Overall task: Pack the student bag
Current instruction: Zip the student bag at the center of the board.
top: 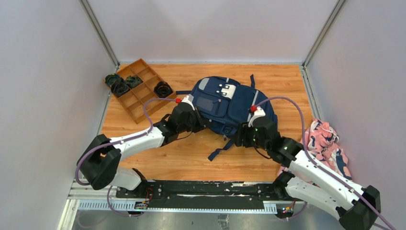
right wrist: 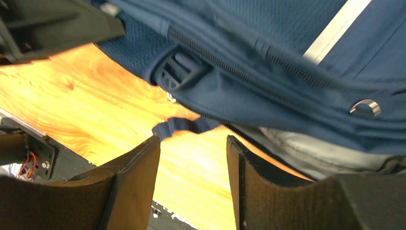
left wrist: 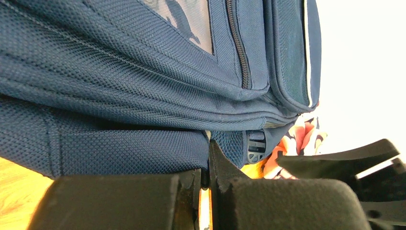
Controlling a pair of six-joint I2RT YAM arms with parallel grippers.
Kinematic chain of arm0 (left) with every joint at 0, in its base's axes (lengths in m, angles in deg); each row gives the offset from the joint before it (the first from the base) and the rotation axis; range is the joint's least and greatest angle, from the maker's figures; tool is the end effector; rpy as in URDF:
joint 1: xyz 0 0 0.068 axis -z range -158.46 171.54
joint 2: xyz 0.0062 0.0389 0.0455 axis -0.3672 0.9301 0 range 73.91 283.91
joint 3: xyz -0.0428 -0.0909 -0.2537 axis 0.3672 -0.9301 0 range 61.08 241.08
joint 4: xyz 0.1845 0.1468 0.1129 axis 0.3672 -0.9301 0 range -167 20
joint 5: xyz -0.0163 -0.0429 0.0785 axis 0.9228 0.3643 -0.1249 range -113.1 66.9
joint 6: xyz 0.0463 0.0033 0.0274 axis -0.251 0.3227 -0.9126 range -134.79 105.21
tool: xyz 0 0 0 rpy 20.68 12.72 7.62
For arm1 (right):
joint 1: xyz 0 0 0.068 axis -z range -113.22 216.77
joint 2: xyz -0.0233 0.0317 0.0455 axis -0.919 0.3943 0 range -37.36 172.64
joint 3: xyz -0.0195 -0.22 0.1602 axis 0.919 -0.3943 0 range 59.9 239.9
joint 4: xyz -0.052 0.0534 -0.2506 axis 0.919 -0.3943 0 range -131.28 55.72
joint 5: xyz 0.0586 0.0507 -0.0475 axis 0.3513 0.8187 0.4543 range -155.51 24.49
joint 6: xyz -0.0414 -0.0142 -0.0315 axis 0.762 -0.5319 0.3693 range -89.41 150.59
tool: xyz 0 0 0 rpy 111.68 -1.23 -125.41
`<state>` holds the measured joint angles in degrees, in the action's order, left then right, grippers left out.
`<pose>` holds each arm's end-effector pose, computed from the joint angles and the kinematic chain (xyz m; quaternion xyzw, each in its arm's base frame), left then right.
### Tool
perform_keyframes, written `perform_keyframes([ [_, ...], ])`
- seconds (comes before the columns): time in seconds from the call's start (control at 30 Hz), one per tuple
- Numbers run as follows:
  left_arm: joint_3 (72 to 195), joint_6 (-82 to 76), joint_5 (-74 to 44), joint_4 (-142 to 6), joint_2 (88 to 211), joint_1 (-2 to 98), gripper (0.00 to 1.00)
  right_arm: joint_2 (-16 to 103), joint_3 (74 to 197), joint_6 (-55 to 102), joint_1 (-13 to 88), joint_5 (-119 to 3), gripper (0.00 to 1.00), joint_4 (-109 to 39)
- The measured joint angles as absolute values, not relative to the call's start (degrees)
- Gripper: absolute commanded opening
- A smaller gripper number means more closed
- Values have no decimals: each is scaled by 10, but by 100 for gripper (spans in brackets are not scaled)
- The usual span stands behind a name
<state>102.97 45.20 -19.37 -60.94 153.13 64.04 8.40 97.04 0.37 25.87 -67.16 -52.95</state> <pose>0.2183 -0.2032 0.2202 -0.1139 0.8505 -0.4173 0.2992 0.1399 0.1200 0.2750 -0.0720 0.8509 0.2926 0.4304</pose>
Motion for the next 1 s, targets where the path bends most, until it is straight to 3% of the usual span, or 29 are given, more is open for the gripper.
perform_keyframes([
  [0.37,1043,450,-192,-627,1542,640,0,180,955,-147,98,-812,52,-529],
  [1.0,1045,450,-185,-628,1543,640,0,330,944,-193,86,-943,42,-387],
])
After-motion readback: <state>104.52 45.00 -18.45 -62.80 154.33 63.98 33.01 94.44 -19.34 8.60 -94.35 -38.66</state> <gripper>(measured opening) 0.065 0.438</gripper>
